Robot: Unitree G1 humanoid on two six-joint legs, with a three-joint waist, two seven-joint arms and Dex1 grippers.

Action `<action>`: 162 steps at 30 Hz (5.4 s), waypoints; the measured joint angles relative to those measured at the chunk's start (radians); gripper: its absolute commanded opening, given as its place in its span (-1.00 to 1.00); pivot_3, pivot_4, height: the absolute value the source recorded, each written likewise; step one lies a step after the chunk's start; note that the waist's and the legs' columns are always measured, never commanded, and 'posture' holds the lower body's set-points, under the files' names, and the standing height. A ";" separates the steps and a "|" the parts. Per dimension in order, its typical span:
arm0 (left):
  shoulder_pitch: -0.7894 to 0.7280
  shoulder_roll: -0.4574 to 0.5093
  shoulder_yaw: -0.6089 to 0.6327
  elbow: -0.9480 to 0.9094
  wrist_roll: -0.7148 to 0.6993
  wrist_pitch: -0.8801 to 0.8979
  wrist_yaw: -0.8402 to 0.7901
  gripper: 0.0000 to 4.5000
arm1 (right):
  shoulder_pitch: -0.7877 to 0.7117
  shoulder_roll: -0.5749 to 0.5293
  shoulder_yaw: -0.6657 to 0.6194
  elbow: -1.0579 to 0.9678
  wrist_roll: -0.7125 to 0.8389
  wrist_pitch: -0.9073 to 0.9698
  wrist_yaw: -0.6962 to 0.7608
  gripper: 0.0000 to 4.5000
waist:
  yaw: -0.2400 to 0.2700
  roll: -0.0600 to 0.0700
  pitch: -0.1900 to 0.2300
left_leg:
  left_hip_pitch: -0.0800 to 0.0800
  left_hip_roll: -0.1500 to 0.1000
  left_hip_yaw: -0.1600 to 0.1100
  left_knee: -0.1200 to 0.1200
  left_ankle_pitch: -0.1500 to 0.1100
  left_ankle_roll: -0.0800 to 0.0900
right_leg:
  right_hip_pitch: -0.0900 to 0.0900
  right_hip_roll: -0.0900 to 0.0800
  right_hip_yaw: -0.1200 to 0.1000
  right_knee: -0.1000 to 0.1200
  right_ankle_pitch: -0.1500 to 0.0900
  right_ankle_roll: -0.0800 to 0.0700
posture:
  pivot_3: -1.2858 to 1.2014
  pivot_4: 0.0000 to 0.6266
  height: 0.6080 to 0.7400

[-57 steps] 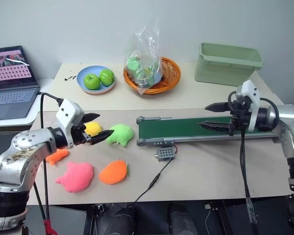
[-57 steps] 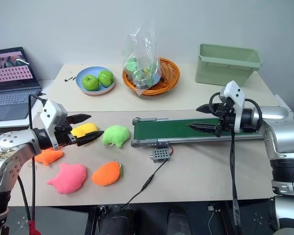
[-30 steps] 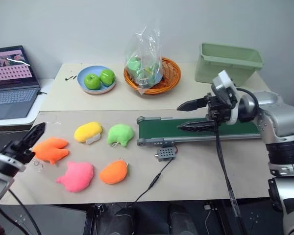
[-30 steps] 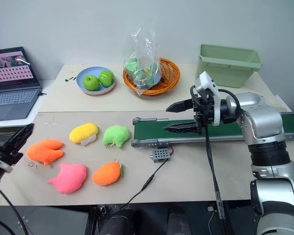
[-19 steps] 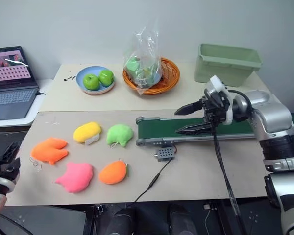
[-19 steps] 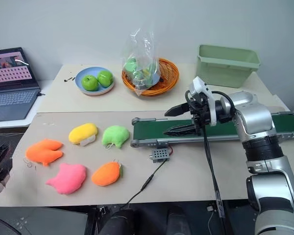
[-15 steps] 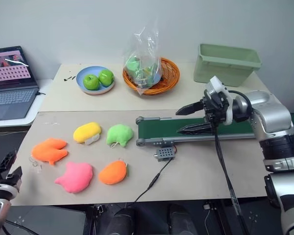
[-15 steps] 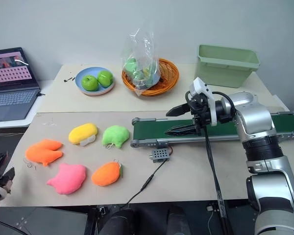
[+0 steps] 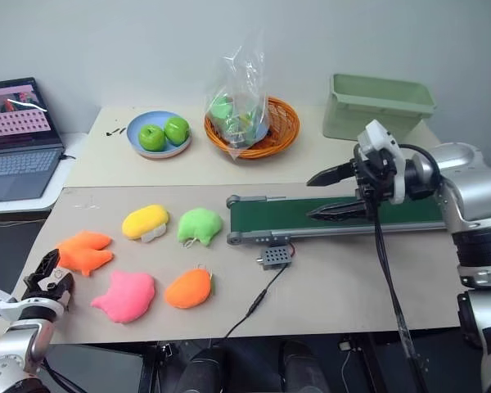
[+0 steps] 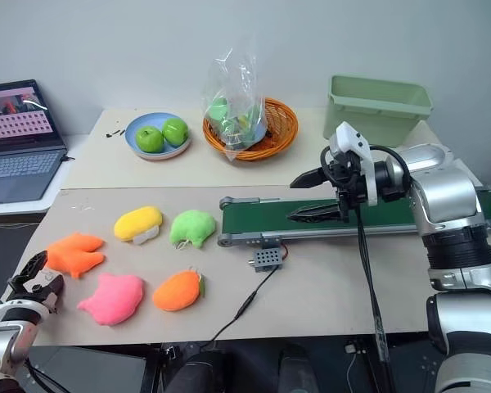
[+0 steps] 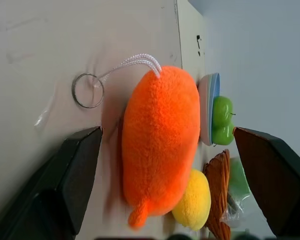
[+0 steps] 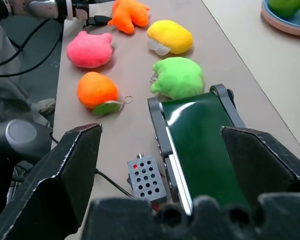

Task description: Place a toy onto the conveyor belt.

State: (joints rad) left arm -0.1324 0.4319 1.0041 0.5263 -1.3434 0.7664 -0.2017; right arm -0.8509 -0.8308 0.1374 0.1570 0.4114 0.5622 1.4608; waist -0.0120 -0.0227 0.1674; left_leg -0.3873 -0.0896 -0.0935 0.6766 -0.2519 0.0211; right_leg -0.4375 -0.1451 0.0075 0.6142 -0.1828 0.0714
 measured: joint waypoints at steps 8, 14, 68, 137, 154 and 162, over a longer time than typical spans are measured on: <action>-0.101 0.040 -0.040 0.181 0.105 -0.071 -0.088 -0.24 | 0.004 -0.021 -0.010 -0.043 0.004 0.016 -0.021 1.00 | 0.011 0.001 -0.001 | 0.001 0.000 0.000 0.000 0.000 -0.001 | 0.001 0.000 0.000 0.001 0.000 0.000 | 0.03 -0.52 1.00; -0.119 0.048 -0.043 0.176 0.123 -0.061 -0.133 -0.80 | 0.014 -0.022 -0.015 -0.062 0.004 0.019 -0.038 1.00 | 0.016 0.001 -0.001 | 0.001 0.000 0.000 0.000 0.001 -0.001 | 0.001 0.000 0.000 0.002 0.000 0.000 | 0.03 -0.52 1.00; -0.382 0.295 -1.227 -0.101 2.013 -1.596 0.147 -0.80 | 0.254 -0.005 -0.186 -0.323 0.087 0.100 -0.277 1.00 | 0.018 -0.002 0.000 | -0.003 0.001 0.014 0.002 -0.003 0.005 | -0.004 0.000 0.005 -0.003 0.005 0.001 | 0.03 -0.52 1.00; -0.412 0.201 -0.903 -0.706 0.668 -0.091 -0.653 0.96 | 0.149 -0.020 -0.121 -0.205 0.067 0.013 -0.219 1.00 | -0.003 -0.003 0.000 | -0.003 0.001 0.014 0.009 -0.005 0.009 | -0.002 0.001 0.008 -0.003 0.005 0.004 | 0.03 -0.52 1.00; -0.324 0.223 -0.803 -0.807 0.624 -0.059 -0.551 0.96 | 0.006 0.070 -0.075 -0.083 0.070 0.012 -0.134 1.00 | -0.002 -0.002 0.000 | -0.002 0.001 0.014 0.008 -0.005 0.009 | -0.001 0.001 0.008 -0.003 0.005 0.003 | 0.03 -0.52 1.00; -0.325 0.220 -0.787 -0.822 0.554 -0.013 -0.544 0.96 | 0.000 0.072 -0.074 -0.069 0.070 0.011 -0.126 1.00 | -0.001 -0.002 0.000 | -0.003 0.001 0.014 0.008 -0.005 0.009 | -0.001 0.001 0.008 -0.003 0.005 0.003 | 0.03 -0.52 1.00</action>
State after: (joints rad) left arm -0.4570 0.6518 0.2172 -0.2962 -0.7899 0.7537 -0.7452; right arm -0.8505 -0.7584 0.0633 0.0883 0.4813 0.5737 1.3352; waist -0.0133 -0.0251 0.1678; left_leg -0.3898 -0.0886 -0.0794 0.6850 -0.2566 0.0298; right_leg -0.4389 -0.1445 0.0156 0.6111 -0.1778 0.0748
